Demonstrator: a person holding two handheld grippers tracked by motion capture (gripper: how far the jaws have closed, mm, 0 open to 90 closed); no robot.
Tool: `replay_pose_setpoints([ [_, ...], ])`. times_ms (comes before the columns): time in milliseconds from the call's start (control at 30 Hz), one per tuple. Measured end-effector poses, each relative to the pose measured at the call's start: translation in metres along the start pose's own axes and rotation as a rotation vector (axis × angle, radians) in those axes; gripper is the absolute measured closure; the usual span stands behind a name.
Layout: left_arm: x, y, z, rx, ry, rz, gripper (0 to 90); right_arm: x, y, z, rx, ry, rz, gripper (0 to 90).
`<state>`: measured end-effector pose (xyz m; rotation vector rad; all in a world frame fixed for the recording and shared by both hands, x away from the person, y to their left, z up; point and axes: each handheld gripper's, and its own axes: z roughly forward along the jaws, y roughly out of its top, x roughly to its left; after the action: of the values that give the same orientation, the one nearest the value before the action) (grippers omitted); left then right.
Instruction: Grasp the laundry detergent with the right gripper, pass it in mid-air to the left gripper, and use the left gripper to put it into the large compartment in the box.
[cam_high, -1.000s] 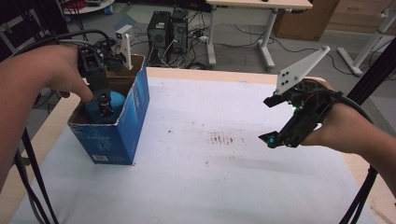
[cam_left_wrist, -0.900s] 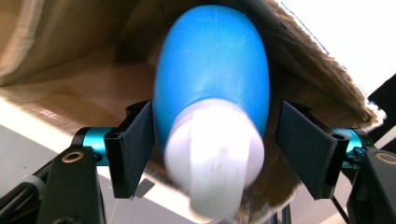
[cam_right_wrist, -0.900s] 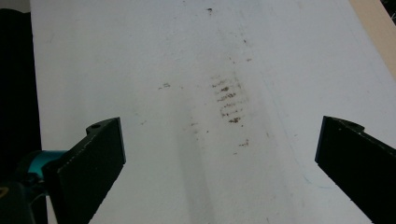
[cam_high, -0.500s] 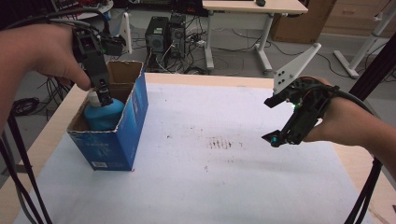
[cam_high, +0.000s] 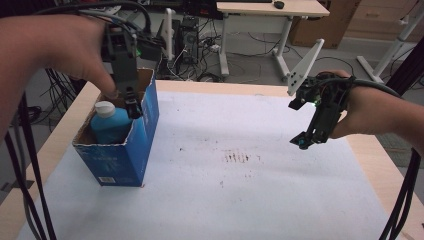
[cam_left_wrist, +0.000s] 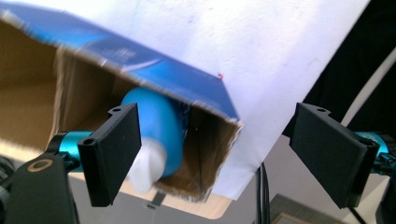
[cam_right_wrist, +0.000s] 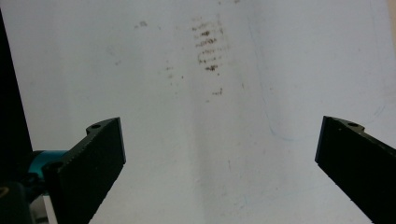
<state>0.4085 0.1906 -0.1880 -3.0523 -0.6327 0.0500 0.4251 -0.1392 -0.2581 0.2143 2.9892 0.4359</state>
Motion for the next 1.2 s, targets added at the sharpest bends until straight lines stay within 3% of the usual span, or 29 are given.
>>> replay_pose_setpoints([
  [33, -0.006, 0.008, 0.003, 0.009, 0.002, 0.035, 15.8, -0.001, 0.0, 0.0, 0.013, 0.002, -0.001, 0.6],
  [133, -0.014, 0.017, 0.005, 0.007, -0.018, 0.078, 13.3, -0.009, -0.001, 0.001, 0.069, 0.013, -0.005, 0.6],
  [400, -0.025, 0.035, 0.016, -0.01, -0.041, 0.159, 8.6, -0.022, -0.005, 0.003, 0.122, 0.028, 0.01, 0.6],
  [700, -0.033, 0.055, 0.037, 0.006, -0.06, 0.203, 1.7, -0.029, -0.006, 0.011, 0.166, 0.043, 0.0, 0.6],
  [1200, -0.041, 0.068, 0.039, 0.009, -0.08, 0.247, 1.7, -0.033, -0.007, 0.011, 0.176, 0.049, 0.003, 0.6],
])
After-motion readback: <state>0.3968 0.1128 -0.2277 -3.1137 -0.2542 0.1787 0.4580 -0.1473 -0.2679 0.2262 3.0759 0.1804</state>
